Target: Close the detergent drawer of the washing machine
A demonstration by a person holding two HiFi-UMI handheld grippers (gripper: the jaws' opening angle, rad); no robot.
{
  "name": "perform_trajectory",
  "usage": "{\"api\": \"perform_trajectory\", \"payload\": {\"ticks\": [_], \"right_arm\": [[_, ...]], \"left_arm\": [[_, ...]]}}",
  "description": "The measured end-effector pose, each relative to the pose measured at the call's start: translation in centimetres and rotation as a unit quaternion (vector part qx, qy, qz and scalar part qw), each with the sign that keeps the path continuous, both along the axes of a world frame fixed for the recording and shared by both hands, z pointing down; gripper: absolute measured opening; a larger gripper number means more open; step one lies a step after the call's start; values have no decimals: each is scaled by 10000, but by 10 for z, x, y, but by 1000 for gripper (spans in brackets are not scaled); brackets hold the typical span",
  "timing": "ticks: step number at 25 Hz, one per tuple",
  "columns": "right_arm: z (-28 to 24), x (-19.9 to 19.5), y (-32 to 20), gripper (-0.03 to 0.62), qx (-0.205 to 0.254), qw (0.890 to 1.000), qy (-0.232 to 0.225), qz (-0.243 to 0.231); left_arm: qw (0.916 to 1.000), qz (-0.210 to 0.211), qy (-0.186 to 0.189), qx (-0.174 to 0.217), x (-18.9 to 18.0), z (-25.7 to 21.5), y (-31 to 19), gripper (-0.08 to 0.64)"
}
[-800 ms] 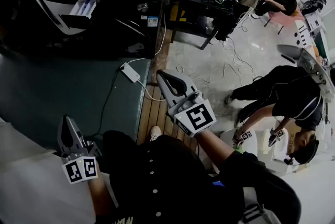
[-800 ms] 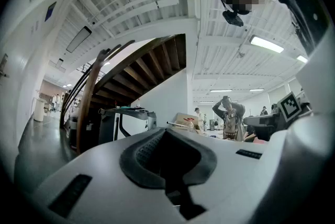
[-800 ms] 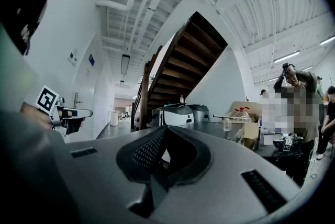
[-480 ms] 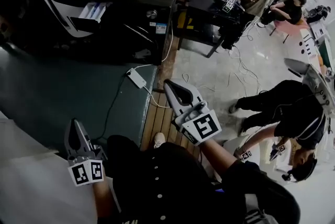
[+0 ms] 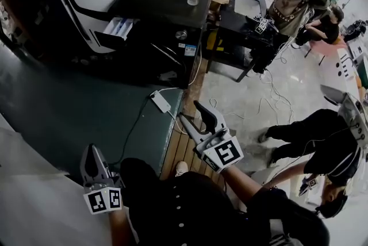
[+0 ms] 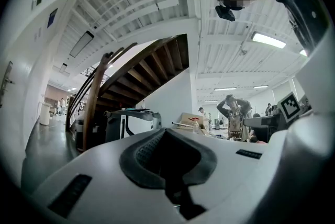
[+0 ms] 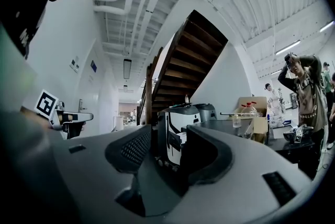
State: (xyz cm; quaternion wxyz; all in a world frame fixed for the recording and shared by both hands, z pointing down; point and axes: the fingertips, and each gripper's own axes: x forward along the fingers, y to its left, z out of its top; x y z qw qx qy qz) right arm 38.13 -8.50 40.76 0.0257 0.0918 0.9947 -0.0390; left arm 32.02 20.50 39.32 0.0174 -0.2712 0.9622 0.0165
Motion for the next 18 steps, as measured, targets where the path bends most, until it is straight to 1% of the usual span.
{"api": "perform_trajectory", "payload": {"ticks": [2, 5, 7, 10, 13, 18], "right_arm": [[-4, -8, 5, 209, -10, 10000, -67, -46], [3, -18, 14, 204, 58, 9998, 115, -139], [4, -27, 19, 198, 62, 9998, 132, -116], [1, -45, 22, 196, 107, 9998, 144, 27], [7, -62, 29, 181, 167, 9994, 285, 58], [-2, -96, 48, 181, 90, 9996, 254, 90]], "left_arm": [[10000, -39, 11, -3, -3, -1, 4, 5], [9999, -77, 68, -30, -8, 0, 13, 5], [9999, -94, 94, -64, -15, 1, 19, 5], [9999, -68, 109, -52, -34, -1, 26, 5], [9998, -47, 166, -71, -54, 2, 34, 5], [9998, 4, 193, -39, -89, -1, 49, 5]]}}
